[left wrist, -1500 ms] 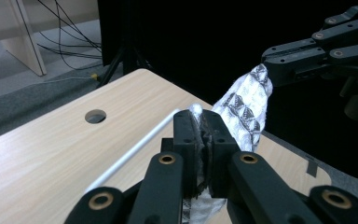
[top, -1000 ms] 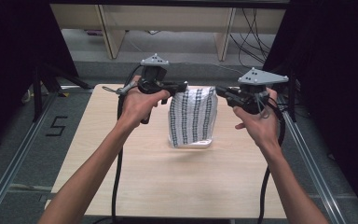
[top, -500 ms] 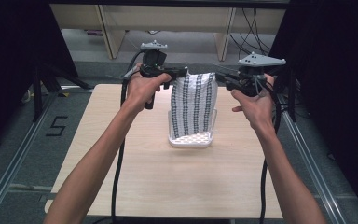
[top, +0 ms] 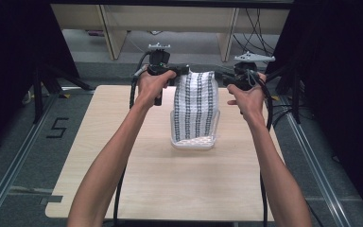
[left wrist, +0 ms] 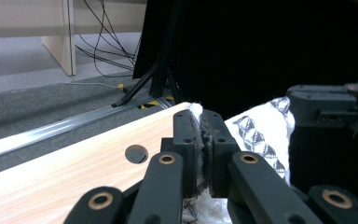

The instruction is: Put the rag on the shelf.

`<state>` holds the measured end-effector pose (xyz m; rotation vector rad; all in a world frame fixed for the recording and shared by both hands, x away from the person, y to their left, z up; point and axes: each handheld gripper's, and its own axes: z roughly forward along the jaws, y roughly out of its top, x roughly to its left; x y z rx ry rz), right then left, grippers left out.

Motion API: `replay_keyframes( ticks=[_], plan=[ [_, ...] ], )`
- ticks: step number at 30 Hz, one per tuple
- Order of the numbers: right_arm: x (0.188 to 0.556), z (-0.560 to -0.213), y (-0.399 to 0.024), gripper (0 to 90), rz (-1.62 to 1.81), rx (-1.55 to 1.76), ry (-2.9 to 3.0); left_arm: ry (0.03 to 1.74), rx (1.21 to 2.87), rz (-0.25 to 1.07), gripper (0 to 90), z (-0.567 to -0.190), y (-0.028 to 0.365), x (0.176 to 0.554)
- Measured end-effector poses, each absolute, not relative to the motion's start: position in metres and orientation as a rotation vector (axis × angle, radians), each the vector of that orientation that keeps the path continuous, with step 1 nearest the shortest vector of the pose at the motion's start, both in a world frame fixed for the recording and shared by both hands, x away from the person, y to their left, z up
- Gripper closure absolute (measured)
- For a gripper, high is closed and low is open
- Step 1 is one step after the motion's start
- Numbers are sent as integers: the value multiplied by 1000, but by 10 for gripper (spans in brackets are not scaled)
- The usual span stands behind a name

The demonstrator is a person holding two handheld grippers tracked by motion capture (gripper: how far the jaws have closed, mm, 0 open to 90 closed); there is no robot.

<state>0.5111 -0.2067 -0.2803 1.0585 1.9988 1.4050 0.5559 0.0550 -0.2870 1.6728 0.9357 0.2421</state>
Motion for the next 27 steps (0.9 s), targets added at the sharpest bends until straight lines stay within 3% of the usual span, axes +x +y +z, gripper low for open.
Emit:
replay_keyframes(
  ticks=[7,19,23,26,27],
  plan=[
    [536,-309,-209,873,1415,1176,2025,983,1713,219,845,-311,53,569],
    [542,-331,-206,865,1336,1262,2052,1021,1781,185,792,-332,49,577],
    [541,-335,-207,813,1329,1302,2048,1027,1801,173,658,-340,50,579],
    [542,-336,-208,790,1310,1299,2039,1045,1807,167,482,-342,49,580],
    [542,-335,-209,773,1318,1297,2036,1050,1803,163,469,-341,49,579]
  ],
)
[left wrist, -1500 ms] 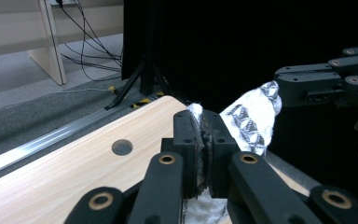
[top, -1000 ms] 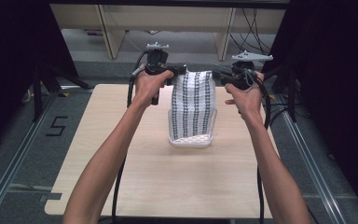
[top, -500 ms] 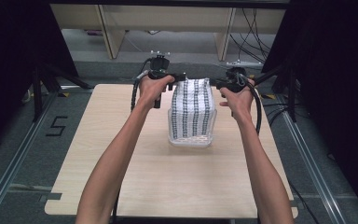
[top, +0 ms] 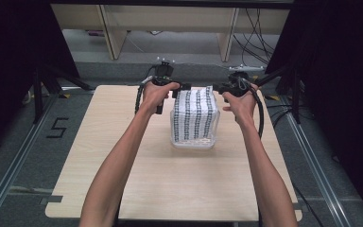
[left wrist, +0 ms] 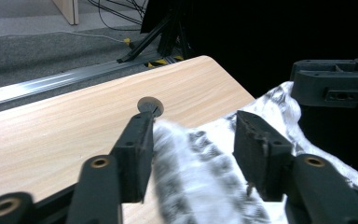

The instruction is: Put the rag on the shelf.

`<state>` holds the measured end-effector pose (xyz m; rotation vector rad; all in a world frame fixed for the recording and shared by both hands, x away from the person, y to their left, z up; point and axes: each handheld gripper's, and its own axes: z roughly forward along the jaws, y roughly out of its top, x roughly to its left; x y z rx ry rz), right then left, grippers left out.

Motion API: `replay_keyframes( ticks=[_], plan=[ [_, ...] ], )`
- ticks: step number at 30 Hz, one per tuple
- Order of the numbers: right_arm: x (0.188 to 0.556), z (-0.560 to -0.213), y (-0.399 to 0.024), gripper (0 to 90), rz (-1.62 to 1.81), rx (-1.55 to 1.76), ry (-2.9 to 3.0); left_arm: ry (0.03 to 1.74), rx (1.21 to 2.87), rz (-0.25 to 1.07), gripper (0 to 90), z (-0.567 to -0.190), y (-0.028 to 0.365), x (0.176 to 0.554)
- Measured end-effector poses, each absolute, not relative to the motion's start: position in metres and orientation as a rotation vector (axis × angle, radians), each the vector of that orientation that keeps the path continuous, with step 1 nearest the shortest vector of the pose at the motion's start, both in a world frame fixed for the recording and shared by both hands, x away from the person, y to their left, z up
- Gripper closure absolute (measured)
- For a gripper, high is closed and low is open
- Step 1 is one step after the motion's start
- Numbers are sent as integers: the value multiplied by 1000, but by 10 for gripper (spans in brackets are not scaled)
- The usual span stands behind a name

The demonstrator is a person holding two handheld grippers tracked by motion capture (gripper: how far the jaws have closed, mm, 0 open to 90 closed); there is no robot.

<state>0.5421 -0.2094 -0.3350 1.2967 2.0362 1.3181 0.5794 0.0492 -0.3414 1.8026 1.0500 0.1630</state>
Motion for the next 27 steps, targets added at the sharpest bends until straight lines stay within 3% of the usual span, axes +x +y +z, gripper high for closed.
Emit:
replay_keyframes(
  ticks=[16,27],
  plan=[
    [535,-328,-214,700,1331,1277,2033,1034,1857,190,439,-331,53,566],
    [525,-320,-222,603,1334,1255,2051,1043,1882,177,387,-326,67,549]
  ],
)
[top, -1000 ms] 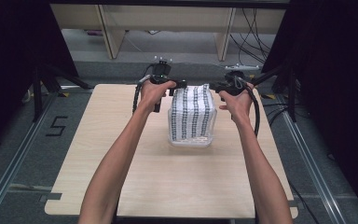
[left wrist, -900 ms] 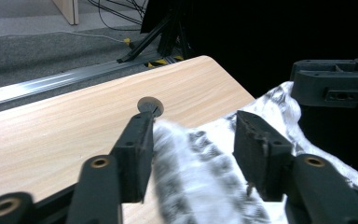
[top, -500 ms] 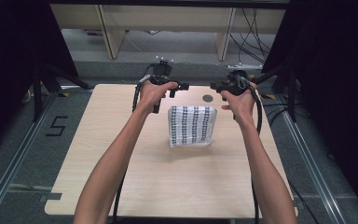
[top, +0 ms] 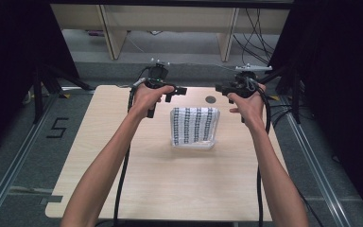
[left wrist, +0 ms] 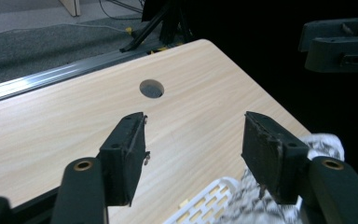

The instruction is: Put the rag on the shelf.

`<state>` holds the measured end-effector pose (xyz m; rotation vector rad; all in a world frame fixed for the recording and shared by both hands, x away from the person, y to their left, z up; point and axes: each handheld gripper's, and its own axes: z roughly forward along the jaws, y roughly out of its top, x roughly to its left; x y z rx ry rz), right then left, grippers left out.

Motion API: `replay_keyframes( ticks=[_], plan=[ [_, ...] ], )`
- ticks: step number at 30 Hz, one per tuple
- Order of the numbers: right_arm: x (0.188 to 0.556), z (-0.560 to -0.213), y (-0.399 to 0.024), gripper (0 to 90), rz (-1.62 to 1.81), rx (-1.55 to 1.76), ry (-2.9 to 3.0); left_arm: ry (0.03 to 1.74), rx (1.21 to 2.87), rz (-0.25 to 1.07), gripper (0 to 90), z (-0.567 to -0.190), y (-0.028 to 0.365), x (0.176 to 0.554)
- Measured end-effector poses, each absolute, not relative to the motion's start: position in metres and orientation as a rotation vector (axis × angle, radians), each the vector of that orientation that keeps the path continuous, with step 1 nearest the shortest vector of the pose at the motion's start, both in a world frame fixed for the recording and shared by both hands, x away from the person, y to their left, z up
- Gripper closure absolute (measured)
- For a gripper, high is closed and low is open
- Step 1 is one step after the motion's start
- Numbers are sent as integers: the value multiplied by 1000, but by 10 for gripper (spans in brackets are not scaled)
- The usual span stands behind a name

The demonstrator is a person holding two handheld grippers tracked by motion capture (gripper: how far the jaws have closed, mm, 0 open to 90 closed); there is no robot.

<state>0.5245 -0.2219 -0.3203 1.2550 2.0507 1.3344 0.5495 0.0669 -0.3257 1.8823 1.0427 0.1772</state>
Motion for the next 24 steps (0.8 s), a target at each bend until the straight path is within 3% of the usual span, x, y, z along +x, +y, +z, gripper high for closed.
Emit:
replay_keyframes(
  ticks=[24],
  plan=[
    [485,-315,-226,402,1350,1209,2091,966,1932,219,317,-320,87,503]
  ],
)
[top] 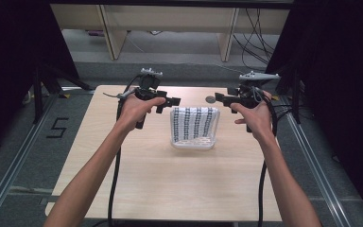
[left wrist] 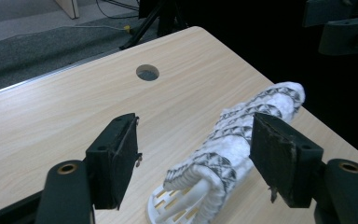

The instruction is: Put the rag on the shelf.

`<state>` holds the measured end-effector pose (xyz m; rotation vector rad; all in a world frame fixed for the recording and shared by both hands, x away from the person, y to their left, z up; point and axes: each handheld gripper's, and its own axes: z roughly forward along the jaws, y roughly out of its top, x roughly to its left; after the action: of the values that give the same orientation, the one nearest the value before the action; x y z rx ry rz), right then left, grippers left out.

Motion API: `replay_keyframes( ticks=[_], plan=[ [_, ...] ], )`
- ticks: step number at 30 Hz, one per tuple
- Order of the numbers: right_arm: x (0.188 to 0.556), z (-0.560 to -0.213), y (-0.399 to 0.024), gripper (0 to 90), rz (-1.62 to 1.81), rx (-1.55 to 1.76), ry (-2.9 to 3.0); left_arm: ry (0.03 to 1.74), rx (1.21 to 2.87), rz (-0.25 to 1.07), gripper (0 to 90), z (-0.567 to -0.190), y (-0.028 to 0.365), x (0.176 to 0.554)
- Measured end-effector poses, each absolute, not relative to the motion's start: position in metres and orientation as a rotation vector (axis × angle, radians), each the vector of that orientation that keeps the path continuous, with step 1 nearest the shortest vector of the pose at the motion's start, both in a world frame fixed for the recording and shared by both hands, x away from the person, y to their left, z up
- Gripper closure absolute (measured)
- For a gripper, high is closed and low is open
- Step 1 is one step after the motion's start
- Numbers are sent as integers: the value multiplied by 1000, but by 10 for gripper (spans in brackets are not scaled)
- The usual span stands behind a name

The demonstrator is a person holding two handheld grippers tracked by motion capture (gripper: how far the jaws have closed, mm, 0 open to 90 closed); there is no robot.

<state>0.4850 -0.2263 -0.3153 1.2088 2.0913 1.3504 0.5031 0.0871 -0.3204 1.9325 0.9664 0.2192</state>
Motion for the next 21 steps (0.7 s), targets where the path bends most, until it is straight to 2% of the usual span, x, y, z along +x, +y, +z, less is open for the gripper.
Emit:
replay_keyframes(
  ticks=[14,21],
  plan=[
    [474,-313,-220,375,1358,1149,2120,946,1922,225,307,-319,92,486],
    [463,-317,-218,285,1363,1175,2111,906,1925,231,281,-316,93,467]
  ],
)
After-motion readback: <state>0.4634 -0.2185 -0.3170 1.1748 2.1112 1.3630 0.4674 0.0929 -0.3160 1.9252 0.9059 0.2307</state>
